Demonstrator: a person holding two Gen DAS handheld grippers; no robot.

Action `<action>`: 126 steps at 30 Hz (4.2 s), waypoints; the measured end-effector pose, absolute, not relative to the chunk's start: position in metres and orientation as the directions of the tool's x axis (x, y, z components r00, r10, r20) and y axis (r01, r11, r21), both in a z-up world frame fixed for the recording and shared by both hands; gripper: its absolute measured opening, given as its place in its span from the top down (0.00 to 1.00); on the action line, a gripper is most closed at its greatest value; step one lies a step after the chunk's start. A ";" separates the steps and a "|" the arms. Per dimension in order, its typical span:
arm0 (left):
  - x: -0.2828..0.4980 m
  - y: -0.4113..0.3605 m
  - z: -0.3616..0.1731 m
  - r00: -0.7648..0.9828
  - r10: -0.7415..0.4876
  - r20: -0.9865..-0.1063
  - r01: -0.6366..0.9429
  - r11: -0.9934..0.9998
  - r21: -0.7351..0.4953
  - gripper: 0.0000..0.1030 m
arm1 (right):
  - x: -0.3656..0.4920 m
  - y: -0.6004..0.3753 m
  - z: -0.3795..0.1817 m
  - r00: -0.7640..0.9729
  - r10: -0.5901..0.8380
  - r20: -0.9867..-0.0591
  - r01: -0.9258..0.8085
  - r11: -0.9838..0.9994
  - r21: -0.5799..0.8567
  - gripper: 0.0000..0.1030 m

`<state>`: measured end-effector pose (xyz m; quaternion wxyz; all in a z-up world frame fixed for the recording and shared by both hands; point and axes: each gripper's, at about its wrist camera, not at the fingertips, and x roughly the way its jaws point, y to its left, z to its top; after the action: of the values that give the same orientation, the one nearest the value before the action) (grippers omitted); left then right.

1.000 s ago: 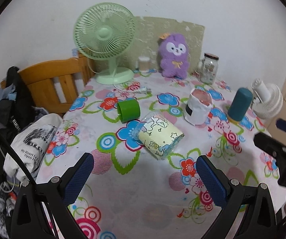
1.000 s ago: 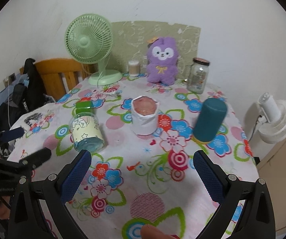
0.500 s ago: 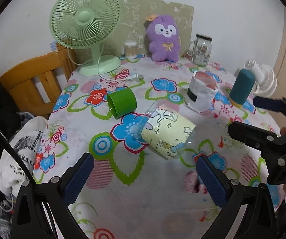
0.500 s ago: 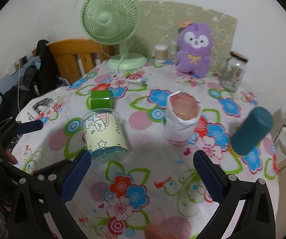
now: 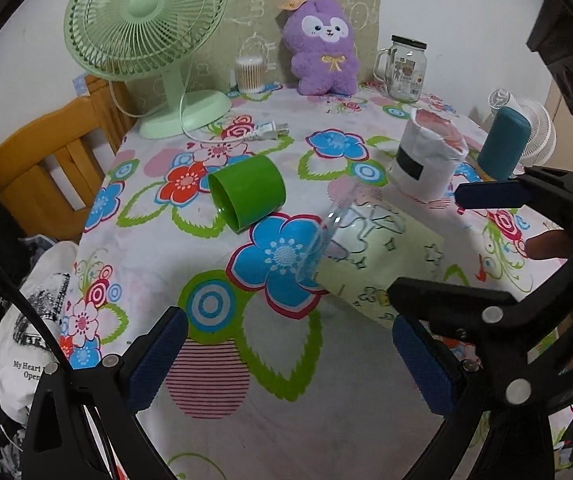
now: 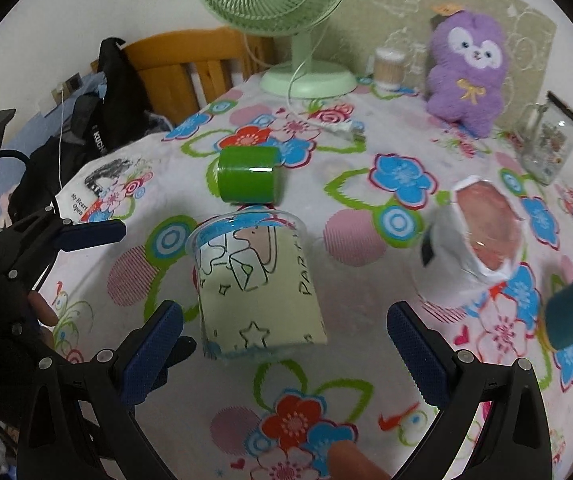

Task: Flip cup upside down
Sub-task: 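Close the right gripper around the middle of the star-print cup, then lift the cup with the right gripper and raise it off the table, then grasp the cup with the left gripper while the right gripper releases it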

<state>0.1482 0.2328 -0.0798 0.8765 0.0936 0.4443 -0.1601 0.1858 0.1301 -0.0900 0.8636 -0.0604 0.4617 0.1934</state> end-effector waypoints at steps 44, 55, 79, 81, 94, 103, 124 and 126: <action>0.077 0.189 -0.078 0.552 -0.229 -0.802 0.425 0.905 0.034 0.00 | 0.096 0.076 -0.084 0.467 0.298 -0.833 -0.393 0.914 0.107 0.37; 0.046 0.160 -0.094 0.501 -0.261 -0.825 0.466 0.885 0.003 0.00 | 0.060 0.051 -0.095 0.466 0.257 -0.847 -0.332 0.938 0.102 0.37; 0.033 0.156 -0.105 0.445 -0.274 -0.852 0.450 0.892 -0.051 0.00 | 0.048 0.036 -0.103 0.433 0.256 -0.864 -0.295 0.946 0.133 0.19; 0.033 0.158 -0.103 0.447 -0.278 -0.850 0.441 0.895 -0.061 0.00 | 0.046 0.032 -0.102 0.440 0.256 -0.861 -0.289 0.948 0.135 0.14; 0.028 0.153 -0.089 0.437 -0.321 -0.840 0.376 0.914 -0.154 0.00 | 0.023 -0.002 -0.075 0.512 0.277 -0.813 -0.302 0.944 0.131 0.14; 0.029 0.132 -0.081 0.416 -0.375 -0.828 0.320 0.913 -0.253 0.00 | 0.008 -0.039 -0.061 0.588 0.239 -0.773 -0.255 0.961 0.103 0.14; 0.050 0.089 -0.091 0.358 -0.434 -0.827 0.092 0.898 -0.431 0.00 | 0.002 -0.106 -0.091 0.593 0.235 -0.770 -0.167 0.972 0.168 0.14; 0.051 0.087 -0.093 0.362 -0.418 -0.833 0.063 0.903 -0.426 0.00 | 0.002 -0.107 -0.093 0.596 0.237 -0.767 -0.167 0.971 0.170 0.14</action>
<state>0.0515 0.0866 -0.0929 0.8088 -0.1631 0.5451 -0.1487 0.0023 -0.1075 -0.0925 0.8923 0.0403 0.4351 0.1134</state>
